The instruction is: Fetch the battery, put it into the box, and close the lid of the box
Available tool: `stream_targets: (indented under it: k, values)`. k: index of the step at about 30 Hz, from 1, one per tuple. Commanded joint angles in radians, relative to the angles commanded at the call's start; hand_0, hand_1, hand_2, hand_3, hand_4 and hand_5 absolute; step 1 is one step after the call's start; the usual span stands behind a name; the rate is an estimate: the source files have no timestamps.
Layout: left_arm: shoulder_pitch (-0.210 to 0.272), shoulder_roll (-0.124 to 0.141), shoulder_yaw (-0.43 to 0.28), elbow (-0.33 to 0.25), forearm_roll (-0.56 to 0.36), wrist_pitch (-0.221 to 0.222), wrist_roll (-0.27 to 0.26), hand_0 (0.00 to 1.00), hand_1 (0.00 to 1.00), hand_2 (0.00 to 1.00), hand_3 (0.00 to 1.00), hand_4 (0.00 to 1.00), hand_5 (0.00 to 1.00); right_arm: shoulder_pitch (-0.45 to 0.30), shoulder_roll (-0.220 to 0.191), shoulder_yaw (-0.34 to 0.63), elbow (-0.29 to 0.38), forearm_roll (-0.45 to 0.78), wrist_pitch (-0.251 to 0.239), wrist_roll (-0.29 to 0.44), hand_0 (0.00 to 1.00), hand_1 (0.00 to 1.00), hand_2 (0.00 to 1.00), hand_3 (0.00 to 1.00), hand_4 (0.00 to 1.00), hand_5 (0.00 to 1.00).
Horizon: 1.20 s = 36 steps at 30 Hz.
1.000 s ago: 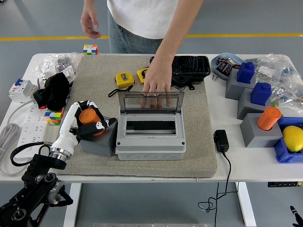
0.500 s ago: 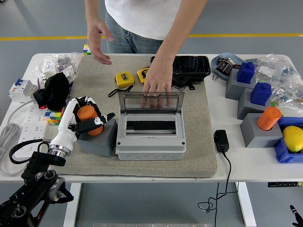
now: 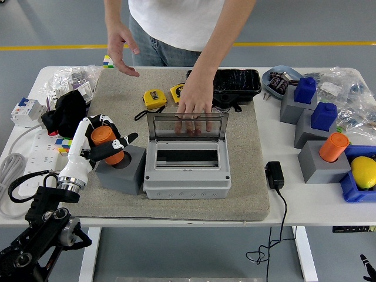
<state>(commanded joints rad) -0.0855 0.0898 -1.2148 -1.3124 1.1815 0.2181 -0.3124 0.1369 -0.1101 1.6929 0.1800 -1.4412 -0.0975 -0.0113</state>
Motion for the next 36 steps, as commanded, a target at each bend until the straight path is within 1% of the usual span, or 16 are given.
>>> stream_targets:
  k: [3, 4, 8, 9, 10, 15, 16, 17, 21, 22, 26, 30, 33, 36]
  values:
    - [-0.005, 0.001, -0.005, 0.001, -0.01, 0.017, -0.011, 0.073, 0.003, 0.051, 0.042, 0.998, 0.091, 0.0, 0.0, 0.0, 0.0, -0.001, 0.0, 0.0, 0.858, 0.849, 0.805, 0.827, 0.998, 0.998]
    - [-0.008, 0.002, -0.006, 0.001, -0.014, 0.024, -0.014, 0.041, 0.002, 0.024, 0.014, 0.998, 0.159, 0.0, 0.0, 0.0, 0.0, 0.0, 0.0, 0.0, 0.858, 0.849, 0.805, 0.827, 0.998, 0.998]
    - [-0.023, 0.005, -0.013, -0.001, -0.025, 0.062, -0.025, 0.041, 0.002, 0.024, 0.014, 0.998, 0.159, 0.002, 0.0, -0.001, 0.0, 0.0, 0.0, 0.0, 0.858, 0.849, 0.805, 0.827, 0.998, 0.998]
    - [-0.027, 0.005, -0.017, -0.004, -0.019, 0.072, -0.027, 0.041, 0.002, 0.024, 0.014, 0.998, 0.159, 0.002, -0.001, -0.001, 0.0, 0.0, 0.0, 0.0, 0.858, 0.849, 0.805, 0.827, 0.998, 0.998]
    - [-0.03, 0.005, -0.021, -0.007, -0.011, 0.082, -0.027, 0.027, 0.002, 0.006, 0.002, 0.998, 0.23, 0.002, -0.001, -0.001, 0.0, 0.0, 0.0, 0.0, 0.858, 0.85, 0.805, 0.827, 0.998, 0.998]
    - [-0.044, 0.013, -0.042, -0.032, 0.033, 0.116, -0.02, 0.027, 0.002, 0.006, 0.002, 0.998, 0.23, 0.001, -0.002, -0.002, 0.0, 0.0, 0.0, -0.002, 0.858, 0.85, 0.805, 0.827, 0.998, 0.998]
    - [-0.048, 0.017, -0.049, -0.042, 0.051, 0.121, -0.013, 0.019, 0.002, 0.002, 0.002, 0.998, 0.276, 0.001, -0.003, -0.002, 0.0, -0.001, 0.0, -0.002, 0.857, 0.85, 0.805, 0.827, 0.998, 0.998]
    - [-0.05, 0.02, -0.055, -0.05, 0.067, 0.126, -0.006, 0.019, 0.002, 0.002, 0.002, 0.998, 0.276, 0.001, -0.003, -0.002, 0.0, -0.001, 0.0, -0.002, 0.857, 0.85, 0.805, 0.827, 0.998, 0.998]
    - [-0.06, 0.032, -0.073, -0.08, 0.15, 0.147, 0.025, 0.019, 0.002, 0.002, 0.002, 0.998, 0.276, 0.0, -0.004, -0.002, 0.0, -0.001, 0.0, -0.002, 0.857, 0.85, 0.805, 0.827, 0.998, 0.998]
    - [-0.062, 0.034, -0.078, -0.088, 0.184, 0.152, 0.036, 0.016, 0.002, 0.002, 0.002, 0.998, 0.3, 0.001, -0.004, -0.003, 0.0, -0.001, 0.0, -0.002, 0.858, 0.85, 0.805, 0.827, 0.998, 0.998]
    - [-0.071, 0.044, -0.09, -0.124, 0.31, 0.169, 0.069, 0.016, 0.002, 0.002, 0.002, 0.998, 0.3, 0.002, -0.004, -0.004, 0.0, -0.001, 0.0, -0.002, 0.858, 0.85, 0.805, 0.827, 0.998, 0.998]
    - [-0.081, 0.061, -0.089, -0.158, 0.438, 0.18, 0.104, 0.017, 0.002, 0.002, 0.002, 0.998, 0.299, 0.002, -0.005, -0.001, 0.0, -0.003, -0.001, -0.002, 0.858, 0.85, 0.805, 0.827, 0.998, 0.998]
    - [-0.09, 0.084, -0.071, -0.19, 0.538, 0.185, 0.135, 0.017, 0.002, 0.002, 0.002, 0.998, 0.299, 0.003, -0.007, 0.001, 0.0, -0.004, -0.001, -0.003, 0.858, 0.85, 0.805, 0.827, 0.998, 0.998]
    - [-0.103, 0.121, -0.03, -0.235, 0.662, 0.186, 0.178, 0.017, 0.002, 0.002, 0.002, 0.998, 0.292, 0.004, -0.008, 0.002, 0.0, -0.004, -0.001, -0.002, 0.857, 0.85, 0.805, 0.827, 0.998, 0.998]
